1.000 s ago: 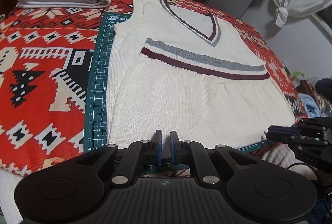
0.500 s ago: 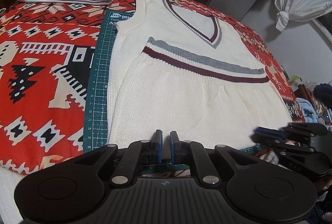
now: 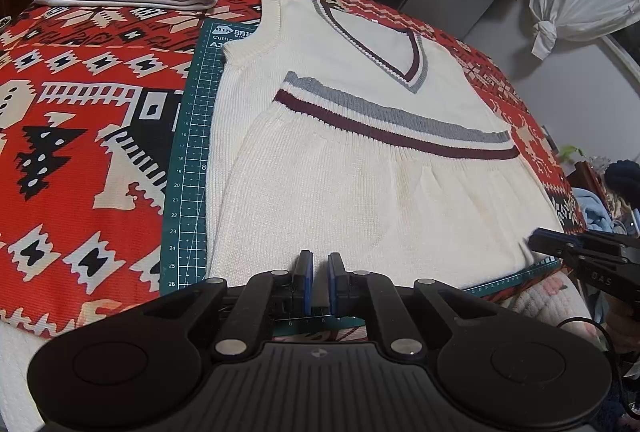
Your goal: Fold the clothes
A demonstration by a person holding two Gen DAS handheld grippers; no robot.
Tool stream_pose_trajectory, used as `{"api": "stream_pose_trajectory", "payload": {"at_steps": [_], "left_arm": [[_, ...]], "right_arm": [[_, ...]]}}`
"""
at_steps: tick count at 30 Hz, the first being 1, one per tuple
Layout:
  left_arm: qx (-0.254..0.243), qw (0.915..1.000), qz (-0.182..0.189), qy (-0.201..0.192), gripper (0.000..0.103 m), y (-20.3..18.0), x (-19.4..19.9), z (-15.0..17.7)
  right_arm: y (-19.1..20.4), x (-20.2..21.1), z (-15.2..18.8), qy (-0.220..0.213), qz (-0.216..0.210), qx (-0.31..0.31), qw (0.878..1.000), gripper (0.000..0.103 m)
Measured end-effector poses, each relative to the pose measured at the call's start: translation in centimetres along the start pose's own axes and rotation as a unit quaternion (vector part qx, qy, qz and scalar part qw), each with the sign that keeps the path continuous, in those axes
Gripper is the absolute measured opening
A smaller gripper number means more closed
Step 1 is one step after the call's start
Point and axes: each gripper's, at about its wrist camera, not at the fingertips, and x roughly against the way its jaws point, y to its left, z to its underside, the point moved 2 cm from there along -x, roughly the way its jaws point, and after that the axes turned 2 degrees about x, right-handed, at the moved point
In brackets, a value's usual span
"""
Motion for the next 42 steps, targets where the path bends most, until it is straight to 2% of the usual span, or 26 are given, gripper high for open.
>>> {"api": "stream_pose_trajectory", "payload": {"at_steps": [7, 10, 15, 21, 31, 37, 42], "left_arm": [[0.000, 1.0000, -0.001, 0.000, 0.009, -0.1, 0.0, 0.0], [0.002, 1.0000, -0.001, -0.001, 0.009, 0.0, 0.0, 0.1], [0.006, 1.0000, 0.003, -0.001, 0.009, 0.1, 0.0, 0.0], [0.006, 1.0000, 0.004, 0.000, 0.009, 0.1, 0.0, 0.0], [0.011, 0.9999, 0.010, -0.003, 0.009, 0.4, 0.0, 0.1], [0.014, 0.9998, 0.015, -0.003, 0.009, 0.5, 0.0, 0.1], [0.003, 1.0000, 0.007, -0.004, 0.009, 0.2, 0.0, 0.1]], "right_arm": [[3.6, -1.9, -0.3, 0.009, -0.016, 0.039, 0.999, 0.011], [3.1, -0.8, 0.7, 0.018, -0.024, 0.034, 0.999, 0.010], [0.3, 0.8, 1.2, 0.021, -0.012, -0.003, 1.000, 0.007], [-4.1, -0.5, -0.1, 0.020, 0.043, -0.061, 0.997, 0.008], [-8.0, 1.8, 3.0, 0.011, 0.065, -0.129, 0.989, 0.009], [-10.6, 0.1, 0.8, -0.008, 0.094, -0.166, 0.982, 0.012], [-10.5, -1.9, -0.6, -0.014, 0.109, -0.144, 0.983, 0.012]]}}
